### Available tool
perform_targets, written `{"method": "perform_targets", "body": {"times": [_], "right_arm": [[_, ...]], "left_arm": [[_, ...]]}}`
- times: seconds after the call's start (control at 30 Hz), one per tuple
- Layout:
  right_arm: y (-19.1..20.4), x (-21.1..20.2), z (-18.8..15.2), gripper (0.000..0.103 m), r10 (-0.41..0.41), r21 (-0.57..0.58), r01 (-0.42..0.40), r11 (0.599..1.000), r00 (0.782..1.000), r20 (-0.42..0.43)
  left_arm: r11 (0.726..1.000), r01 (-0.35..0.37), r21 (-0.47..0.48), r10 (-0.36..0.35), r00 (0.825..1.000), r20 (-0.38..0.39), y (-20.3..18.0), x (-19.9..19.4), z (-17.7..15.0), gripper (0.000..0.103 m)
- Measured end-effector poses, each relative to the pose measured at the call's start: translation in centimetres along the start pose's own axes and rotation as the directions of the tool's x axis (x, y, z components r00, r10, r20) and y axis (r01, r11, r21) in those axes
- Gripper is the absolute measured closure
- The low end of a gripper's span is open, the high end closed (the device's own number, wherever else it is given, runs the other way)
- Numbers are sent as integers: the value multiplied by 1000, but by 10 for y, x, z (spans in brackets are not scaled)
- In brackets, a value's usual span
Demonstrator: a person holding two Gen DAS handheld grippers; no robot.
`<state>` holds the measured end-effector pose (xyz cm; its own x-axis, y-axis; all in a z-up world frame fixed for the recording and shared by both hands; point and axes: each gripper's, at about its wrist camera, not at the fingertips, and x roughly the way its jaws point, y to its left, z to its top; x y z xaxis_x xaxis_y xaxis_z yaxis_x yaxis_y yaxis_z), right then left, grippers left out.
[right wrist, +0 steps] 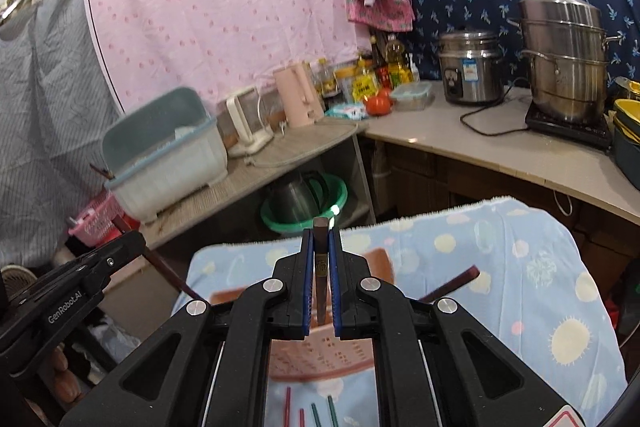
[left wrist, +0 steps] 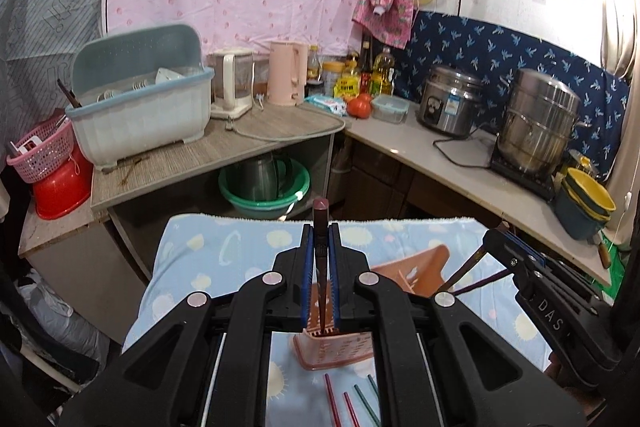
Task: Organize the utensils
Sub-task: 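Lift both held chopsticks upright and lower them into the pink basket, then open both tools to release the chopsticks inside the basket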
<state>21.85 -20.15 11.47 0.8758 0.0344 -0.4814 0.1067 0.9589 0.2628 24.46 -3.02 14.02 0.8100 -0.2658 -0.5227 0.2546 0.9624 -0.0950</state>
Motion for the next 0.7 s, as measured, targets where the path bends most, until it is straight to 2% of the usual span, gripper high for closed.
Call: {"method": "perform_targets", "body": {"times": [0.2,0.27,0.57,0.6,0.7], "right_arm": [[-1,-2,3,95,-15,-32,12,999,996,-82],[-1,-4,5,95,-16,-39,11,999,993,-119],[2,-14,-1,95,-32,-66,21,998,984,-173],[2,-15,0,93,-34,-59,25,998,985,-170],[-2,-22,1,91,-29,-37,23,999,986,-162]], "left_arm": [[1000,-14,7,14,998,-57,-2,9,-15,96],[1000,-24,13,25,998,-55,-3,8,-17,96],[1000,-26,4,26,997,-76,-3,3,-19,95],[999,-35,-6,34,996,-77,-2,2,-19,92],[998,-53,-21,51,997,-63,0,-5,-19,62]]}}
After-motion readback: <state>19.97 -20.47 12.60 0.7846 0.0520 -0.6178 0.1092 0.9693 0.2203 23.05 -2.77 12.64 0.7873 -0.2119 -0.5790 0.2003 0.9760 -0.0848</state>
